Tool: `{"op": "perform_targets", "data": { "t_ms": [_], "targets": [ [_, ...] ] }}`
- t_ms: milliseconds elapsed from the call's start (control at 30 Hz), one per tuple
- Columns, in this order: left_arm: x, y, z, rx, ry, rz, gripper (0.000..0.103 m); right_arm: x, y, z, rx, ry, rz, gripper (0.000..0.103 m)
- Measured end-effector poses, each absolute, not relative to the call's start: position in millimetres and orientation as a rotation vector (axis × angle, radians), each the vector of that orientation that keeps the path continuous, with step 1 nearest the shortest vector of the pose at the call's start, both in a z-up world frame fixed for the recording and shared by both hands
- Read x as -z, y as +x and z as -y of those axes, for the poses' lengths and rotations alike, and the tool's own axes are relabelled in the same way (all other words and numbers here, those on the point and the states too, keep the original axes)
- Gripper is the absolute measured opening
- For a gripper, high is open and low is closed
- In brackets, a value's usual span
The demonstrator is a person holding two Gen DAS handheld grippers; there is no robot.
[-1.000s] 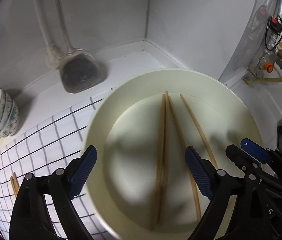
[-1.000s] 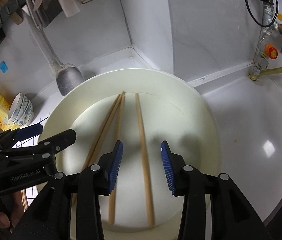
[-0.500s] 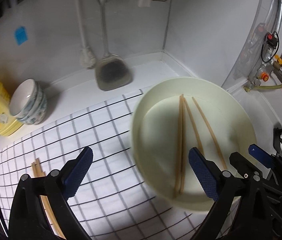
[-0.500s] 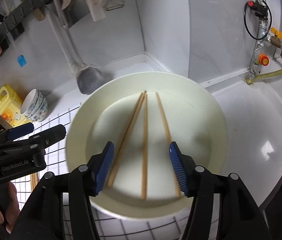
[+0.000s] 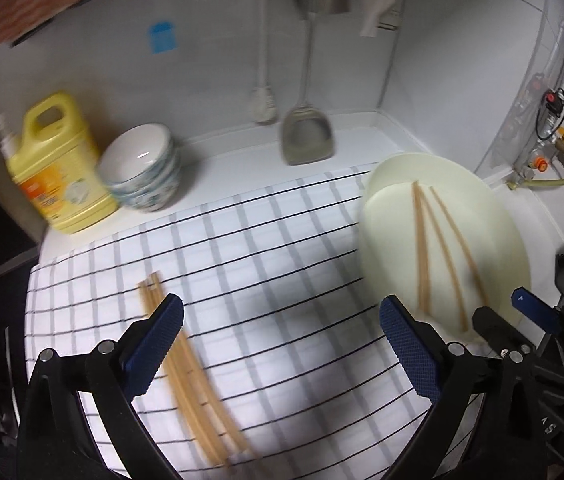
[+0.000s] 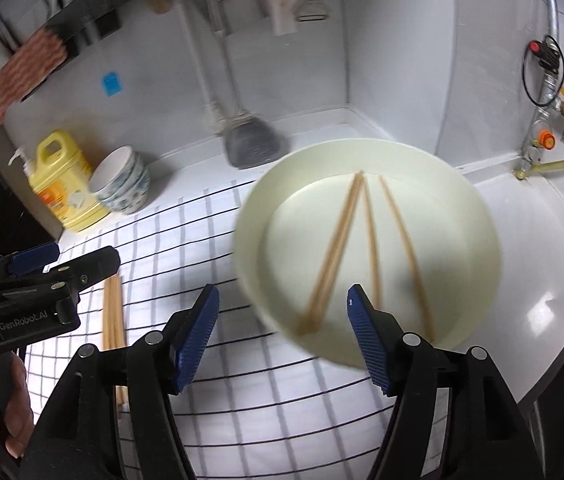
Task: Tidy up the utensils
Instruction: 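Move both open tools back to the chopstick bundle on the grid mat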
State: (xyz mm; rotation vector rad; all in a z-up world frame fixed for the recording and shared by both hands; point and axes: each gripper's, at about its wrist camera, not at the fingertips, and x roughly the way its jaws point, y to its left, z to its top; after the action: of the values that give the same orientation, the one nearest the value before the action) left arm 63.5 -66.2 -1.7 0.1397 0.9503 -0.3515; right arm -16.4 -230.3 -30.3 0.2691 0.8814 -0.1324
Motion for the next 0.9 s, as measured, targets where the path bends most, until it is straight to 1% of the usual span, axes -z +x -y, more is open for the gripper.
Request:
{"op": "perform_targets", "data": {
  "t_ms": [233, 467, 667, 800, 900],
  "targets": [
    [11, 49, -5, 0.27, 0.106, -0.958, 0.097, 34, -22, 180, 0.086, 0.239, -0.891, 0.066],
    [38, 40, -70, 0.191, 0.053, -0.973, 0.097, 45, -29, 132, 0.031, 0.2, -0.9, 0.069],
    [61, 38, -100, 0.116, 0.02, -1.001, 0.097, 65, -19, 108, -0.03, 0.166, -0.942, 0.072],
    [78, 37, -111, 0.054, -0.011, -1.018, 0.097, 91, -6, 101, -0.091, 0.15, -0.988, 0.072],
    [88, 34, -115, 0.01, -0.032, -1.019, 0.097, 108, 2, 98, -0.148, 0.143, -0.986, 0.073]
  ]
}}
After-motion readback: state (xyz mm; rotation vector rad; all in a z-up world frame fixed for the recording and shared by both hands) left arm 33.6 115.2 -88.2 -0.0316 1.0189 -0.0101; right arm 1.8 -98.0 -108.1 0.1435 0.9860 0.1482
